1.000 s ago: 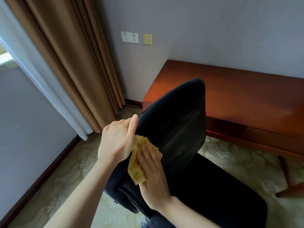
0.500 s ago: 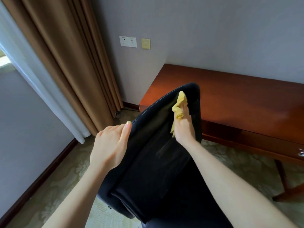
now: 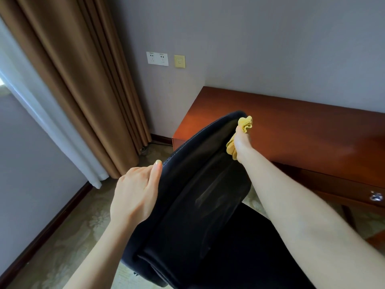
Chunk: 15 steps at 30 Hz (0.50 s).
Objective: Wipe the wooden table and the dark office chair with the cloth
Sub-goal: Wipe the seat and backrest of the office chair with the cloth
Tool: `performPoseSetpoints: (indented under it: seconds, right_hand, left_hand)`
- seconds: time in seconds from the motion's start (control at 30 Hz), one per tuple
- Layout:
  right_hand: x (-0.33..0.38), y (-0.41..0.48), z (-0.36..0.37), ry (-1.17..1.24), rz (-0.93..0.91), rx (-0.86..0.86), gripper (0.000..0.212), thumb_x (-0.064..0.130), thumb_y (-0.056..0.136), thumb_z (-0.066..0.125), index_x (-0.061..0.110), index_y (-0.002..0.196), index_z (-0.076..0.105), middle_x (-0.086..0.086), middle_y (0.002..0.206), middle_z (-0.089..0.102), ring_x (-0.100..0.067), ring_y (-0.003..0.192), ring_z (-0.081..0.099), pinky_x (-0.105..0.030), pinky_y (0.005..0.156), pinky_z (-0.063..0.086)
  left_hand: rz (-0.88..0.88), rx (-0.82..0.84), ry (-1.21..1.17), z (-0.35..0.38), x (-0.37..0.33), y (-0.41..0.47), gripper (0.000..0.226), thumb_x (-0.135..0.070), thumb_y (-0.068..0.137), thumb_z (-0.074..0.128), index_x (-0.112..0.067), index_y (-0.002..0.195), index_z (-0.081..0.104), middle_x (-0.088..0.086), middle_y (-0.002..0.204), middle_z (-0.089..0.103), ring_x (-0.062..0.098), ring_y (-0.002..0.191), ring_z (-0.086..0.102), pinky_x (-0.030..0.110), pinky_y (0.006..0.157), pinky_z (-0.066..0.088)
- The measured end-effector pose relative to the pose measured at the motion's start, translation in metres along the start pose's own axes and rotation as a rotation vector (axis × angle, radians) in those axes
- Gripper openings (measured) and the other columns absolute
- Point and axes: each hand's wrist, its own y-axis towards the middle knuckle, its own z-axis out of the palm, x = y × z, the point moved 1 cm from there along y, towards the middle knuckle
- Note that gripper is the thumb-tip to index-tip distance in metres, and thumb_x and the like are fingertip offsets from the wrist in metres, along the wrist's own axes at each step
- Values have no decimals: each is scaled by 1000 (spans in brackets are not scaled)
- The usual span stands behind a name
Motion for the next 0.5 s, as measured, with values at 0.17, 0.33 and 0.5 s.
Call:
performPoseSetpoints:
  seconds: [0.17, 0.33, 0.5]
  right_hand:
    - [-33, -39, 37, -167, -494, -56, 60, 53, 100, 21, 34, 152, 0, 5, 161, 1, -20, 148, 0, -52, 119, 3]
    - [-72, -103, 61, -420, -841, 119, 60, 65, 88, 29, 71, 126, -16, 13, 158, -18, -16, 145, -20, -41, 112, -16]
    - [-94, -146, 57, -410, -953, 291, 74, 84, 75, 30, 57, 141, 9, 26, 152, -20, -7, 141, -28, -40, 113, -18]
  left_hand:
    - [9, -24, -25, 1, 0, 1, 77, -63, 81, -3, -8, 62, 48, 1, 66, 50, 6, 69, 47, 32, 65, 31]
    - [37, -41, -65, -1, 0, -2, 68, -62, 83, -2, -12, 56, 35, 2, 58, 46, 10, 63, 45, 30, 58, 27]
    - [-66, -22, -127, -2, 3, -4, 85, -68, 76, -6, -10, 77, 56, -5, 70, 48, 15, 71, 43, 34, 66, 30]
